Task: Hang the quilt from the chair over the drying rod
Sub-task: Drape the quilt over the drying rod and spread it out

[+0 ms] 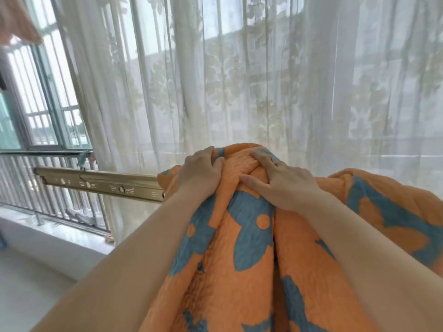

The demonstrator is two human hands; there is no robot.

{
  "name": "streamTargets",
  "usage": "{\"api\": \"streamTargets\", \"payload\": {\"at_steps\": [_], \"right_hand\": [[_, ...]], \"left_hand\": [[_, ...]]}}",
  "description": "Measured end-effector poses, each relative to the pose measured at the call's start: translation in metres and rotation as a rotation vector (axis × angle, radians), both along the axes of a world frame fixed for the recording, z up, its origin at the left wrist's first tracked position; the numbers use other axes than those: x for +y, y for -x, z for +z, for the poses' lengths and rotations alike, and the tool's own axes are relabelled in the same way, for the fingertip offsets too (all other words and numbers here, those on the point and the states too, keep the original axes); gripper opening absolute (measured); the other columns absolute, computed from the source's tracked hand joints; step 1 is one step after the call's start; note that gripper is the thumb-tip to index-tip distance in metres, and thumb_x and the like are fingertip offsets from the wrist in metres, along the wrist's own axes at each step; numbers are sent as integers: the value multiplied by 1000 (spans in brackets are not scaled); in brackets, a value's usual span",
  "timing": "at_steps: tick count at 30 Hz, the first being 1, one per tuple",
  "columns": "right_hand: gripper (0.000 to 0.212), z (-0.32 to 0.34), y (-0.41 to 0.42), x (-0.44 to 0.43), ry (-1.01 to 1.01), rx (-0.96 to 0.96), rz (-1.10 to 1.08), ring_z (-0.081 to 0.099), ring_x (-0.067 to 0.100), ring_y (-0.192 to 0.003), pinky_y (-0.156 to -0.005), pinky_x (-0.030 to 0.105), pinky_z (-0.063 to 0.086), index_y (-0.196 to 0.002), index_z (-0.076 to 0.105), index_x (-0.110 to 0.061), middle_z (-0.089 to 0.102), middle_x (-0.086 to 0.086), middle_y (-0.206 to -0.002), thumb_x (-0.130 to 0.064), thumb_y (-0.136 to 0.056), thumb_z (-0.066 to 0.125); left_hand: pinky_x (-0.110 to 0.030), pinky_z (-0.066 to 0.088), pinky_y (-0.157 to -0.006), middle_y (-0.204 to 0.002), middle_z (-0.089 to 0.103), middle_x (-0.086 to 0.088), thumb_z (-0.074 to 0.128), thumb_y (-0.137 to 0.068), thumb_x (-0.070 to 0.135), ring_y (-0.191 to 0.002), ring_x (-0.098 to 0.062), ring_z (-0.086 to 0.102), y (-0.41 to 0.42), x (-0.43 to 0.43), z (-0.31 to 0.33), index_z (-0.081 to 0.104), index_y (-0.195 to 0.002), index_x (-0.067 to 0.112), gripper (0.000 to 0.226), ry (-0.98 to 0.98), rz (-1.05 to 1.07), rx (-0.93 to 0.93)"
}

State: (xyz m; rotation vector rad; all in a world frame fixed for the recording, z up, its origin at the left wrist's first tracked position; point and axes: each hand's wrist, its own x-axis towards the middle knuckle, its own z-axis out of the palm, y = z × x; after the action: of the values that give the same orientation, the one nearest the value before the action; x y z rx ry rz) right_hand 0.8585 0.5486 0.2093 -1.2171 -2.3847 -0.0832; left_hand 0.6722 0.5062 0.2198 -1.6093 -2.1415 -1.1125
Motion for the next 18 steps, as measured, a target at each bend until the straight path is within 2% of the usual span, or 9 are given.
{"api": "streamTargets", "payload": {"at_steps": [4,9,12,15,18], "right_hand": [[81,-3,2,10,-49,-36,-13,51,32,-122,-96,45,37,-144,-3,-50,41,2,-149,-86,-72,5],[78,-4,11,17,-45,-28,-3,50,33,-123,-95,43,38,-145,-5,-47,37,3,-151,-82,-76,6],[74,-4,16,19,-25,-20,13,49,35,-124,-96,43,38,-146,-5,-47,37,6,-151,-78,-79,6],[62,-1,18,20,9,5,32,49,36,-123,-97,43,37,-145,-3,-51,44,8,-146,-71,-87,6],[56,0,17,18,23,13,55,49,36,-122,-97,42,36,-145,-2,-52,48,9,-143,-65,-91,5]], "left_hand": [[-44,21,-116,-153,31,-6,39,-90,59,-141,-24,24,1,-29,-42,30,-147,15,73,-67,60,-10],[-48,1,-119,-160,-15,2,43,-60,88,-146,-16,-13,-32,-55,-84,-10,-152,16,128,71,79,-91],[-54,0,-118,-155,-30,2,51,-47,91,-145,-20,-21,-53,-49,-107,-31,-144,17,148,153,102,-118],[-55,3,-117,-156,-26,-3,58,-52,84,-145,-22,-18,-62,-39,-125,-30,-144,14,146,86,176,-92],[-47,23,-114,-158,5,-9,67,-67,63,-144,-27,10,-62,-36,-130,-6,-151,10,124,-36,187,-87]]}}
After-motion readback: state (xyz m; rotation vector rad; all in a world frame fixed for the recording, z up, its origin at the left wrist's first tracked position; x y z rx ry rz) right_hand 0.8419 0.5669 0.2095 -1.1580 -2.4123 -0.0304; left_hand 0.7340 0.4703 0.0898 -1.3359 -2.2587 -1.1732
